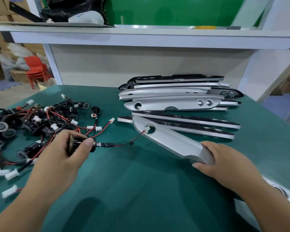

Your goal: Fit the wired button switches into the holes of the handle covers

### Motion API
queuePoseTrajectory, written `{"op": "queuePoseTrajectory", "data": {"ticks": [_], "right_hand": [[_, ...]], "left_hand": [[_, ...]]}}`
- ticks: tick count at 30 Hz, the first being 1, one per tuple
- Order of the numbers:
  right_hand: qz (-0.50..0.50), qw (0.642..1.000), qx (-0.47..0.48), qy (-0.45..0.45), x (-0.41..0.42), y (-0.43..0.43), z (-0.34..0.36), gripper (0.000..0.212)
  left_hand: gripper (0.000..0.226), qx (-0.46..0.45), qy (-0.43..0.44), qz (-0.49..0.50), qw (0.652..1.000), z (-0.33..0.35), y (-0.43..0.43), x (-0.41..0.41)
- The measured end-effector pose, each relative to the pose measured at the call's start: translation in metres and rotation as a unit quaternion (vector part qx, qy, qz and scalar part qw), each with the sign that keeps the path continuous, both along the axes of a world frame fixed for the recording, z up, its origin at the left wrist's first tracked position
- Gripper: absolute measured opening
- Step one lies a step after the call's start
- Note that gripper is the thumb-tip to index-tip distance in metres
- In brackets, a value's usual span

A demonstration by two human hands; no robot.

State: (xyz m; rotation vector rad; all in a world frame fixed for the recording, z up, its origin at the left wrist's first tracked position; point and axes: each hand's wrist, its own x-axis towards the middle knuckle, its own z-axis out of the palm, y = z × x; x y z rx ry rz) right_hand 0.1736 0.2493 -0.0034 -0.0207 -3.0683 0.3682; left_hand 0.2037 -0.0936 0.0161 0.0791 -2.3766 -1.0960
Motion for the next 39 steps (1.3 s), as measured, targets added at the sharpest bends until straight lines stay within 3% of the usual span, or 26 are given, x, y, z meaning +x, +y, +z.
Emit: {"op": "queuePoseTrajectory", "data": {"ticks": [4,7,9,13,17,21,25,29,33,39], "right_hand": [[0.006,0.999,0.015,0.029,0.001,-0.001,0.001,0.060],[0.019,0.994,0.072,0.075,0.002,-0.004,0.003,0.063],[0.056,0.987,0.106,0.107,0.004,-0.009,0.004,0.068],[0.138,0.979,0.064,0.134,0.009,-0.022,-0.001,0.070],[0.118,0.986,0.066,0.101,0.004,-0.017,-0.005,0.071],[0.101,0.988,0.076,0.084,-0.003,-0.006,-0.008,0.071],[0.081,0.990,0.069,0.096,-0.006,-0.001,-0.009,0.071],[0.065,0.992,0.061,0.084,-0.007,0.002,-0.008,0.070],[0.064,0.993,0.055,0.078,-0.004,-0.003,-0.006,0.069],[0.062,0.995,0.030,0.075,0.001,-0.012,-0.001,0.068]], "left_hand": [[0.013,-0.010,-0.025,0.003,1.000,0.003,-0.003,0.000],[0.004,-0.003,-0.033,-0.017,0.999,0.007,0.001,0.000],[0.019,-0.009,-0.017,-0.030,0.999,0.009,0.009,-0.003],[0.023,-0.138,0.055,-0.053,0.988,0.011,0.034,-0.017],[0.046,-0.269,0.069,-0.069,0.958,-0.003,0.048,-0.034],[0.054,-0.234,0.037,-0.098,0.967,-0.012,0.058,-0.044],[0.047,-0.211,0.059,-0.111,0.969,-0.020,0.062,-0.051],[0.036,-0.081,0.016,-0.162,0.983,-0.024,0.058,-0.056],[0.053,-0.138,0.022,-0.165,0.976,-0.028,0.063,-0.058],[0.073,-0.114,-0.009,-0.194,0.974,-0.022,0.054,-0.064]]}}
